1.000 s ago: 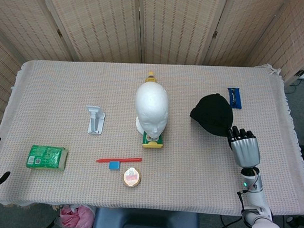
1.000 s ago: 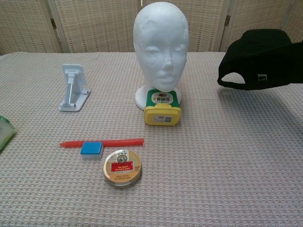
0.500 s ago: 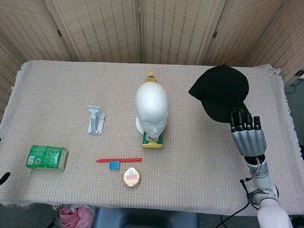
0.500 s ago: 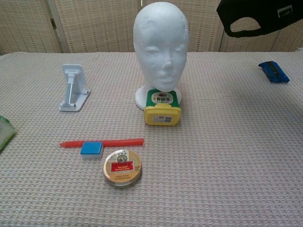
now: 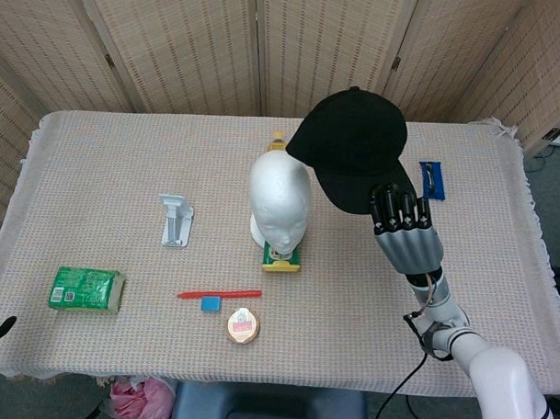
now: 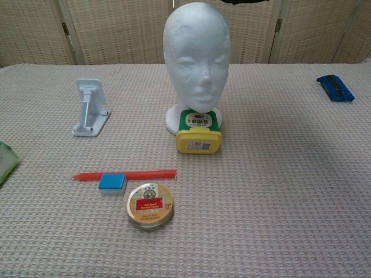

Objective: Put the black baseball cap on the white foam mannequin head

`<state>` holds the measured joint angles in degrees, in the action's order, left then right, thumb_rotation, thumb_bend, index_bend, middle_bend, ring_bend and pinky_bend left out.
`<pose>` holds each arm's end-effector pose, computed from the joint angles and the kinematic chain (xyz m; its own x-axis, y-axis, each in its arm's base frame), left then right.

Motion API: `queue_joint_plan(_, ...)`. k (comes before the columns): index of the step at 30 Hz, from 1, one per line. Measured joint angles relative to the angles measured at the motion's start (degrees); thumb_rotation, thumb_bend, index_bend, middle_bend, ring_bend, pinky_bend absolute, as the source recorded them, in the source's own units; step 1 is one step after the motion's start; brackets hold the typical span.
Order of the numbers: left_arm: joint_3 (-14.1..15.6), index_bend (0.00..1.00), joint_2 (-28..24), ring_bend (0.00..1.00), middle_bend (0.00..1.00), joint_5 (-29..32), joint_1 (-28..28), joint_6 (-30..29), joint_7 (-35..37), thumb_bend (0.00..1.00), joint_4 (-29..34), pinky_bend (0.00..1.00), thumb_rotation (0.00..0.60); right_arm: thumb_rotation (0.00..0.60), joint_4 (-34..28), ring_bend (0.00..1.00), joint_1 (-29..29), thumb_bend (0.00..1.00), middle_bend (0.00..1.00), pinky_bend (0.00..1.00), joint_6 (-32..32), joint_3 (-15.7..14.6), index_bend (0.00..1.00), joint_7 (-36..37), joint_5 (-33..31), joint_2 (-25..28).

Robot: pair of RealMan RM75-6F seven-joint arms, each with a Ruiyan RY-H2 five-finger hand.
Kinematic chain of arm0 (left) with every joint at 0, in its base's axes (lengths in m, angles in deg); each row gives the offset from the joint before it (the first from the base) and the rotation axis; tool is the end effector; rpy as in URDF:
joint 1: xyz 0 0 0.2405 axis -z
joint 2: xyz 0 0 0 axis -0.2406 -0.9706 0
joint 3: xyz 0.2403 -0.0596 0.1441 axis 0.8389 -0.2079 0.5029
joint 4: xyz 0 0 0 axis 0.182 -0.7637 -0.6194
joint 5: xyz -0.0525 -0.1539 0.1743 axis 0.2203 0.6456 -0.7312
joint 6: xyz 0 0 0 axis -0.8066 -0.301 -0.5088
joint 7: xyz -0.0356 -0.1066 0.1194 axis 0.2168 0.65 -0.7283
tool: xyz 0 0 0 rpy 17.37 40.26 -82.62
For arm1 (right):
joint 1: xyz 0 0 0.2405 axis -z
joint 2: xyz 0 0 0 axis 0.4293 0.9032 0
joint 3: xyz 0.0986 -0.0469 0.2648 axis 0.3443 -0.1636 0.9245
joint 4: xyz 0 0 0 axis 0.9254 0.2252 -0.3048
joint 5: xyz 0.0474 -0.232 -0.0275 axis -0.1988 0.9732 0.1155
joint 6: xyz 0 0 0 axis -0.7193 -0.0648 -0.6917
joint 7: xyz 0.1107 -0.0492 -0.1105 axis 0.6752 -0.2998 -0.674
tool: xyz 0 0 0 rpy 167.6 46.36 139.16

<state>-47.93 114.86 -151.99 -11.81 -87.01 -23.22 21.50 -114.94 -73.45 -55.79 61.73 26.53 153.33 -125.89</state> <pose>-0.3658 0.1860 0.2079 0.4451 -0.0154 0.8954 0.8949 0.0447 -0.4441 -0.1481 -0.4039 0.0746 0.3381 0.9316 0.1338 -0.4413 0.0314 0.8968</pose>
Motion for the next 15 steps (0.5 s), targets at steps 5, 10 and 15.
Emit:
queue_joint_plan(5,0.07,0.05,-0.58,0.0,0.0,-0.39,-0.09,-0.13,1.7,0.22,-0.25,0.15,0.6,0.6,-3.13,0.74,-3.41,0.62,0.75,0.91,4.04,0.73,0.85,-4.37,1.36,0.16)
queue_joint_plan(10,-0.13,0.05,-1.24,0.0,0.0,-0.07,0.03,0.28,3.96,0.22,-0.95,0.15,0.6,0.6,-2.85,0.74,-6.25,0.61,0.75,0.91,7.13,1.91,0.85,-7.04,2.14,-1.57)
queue_joint_plan(15,-0.26,0.05,-1.78,0.0,0.0,-0.09,0.07,0.38,6.08,0.22,-1.53,0.15,0.6,0.6,-1.91,0.74,-7.36,0.61,0.75,0.91,8.39,1.97,0.85,-7.87,3.11,-3.95)
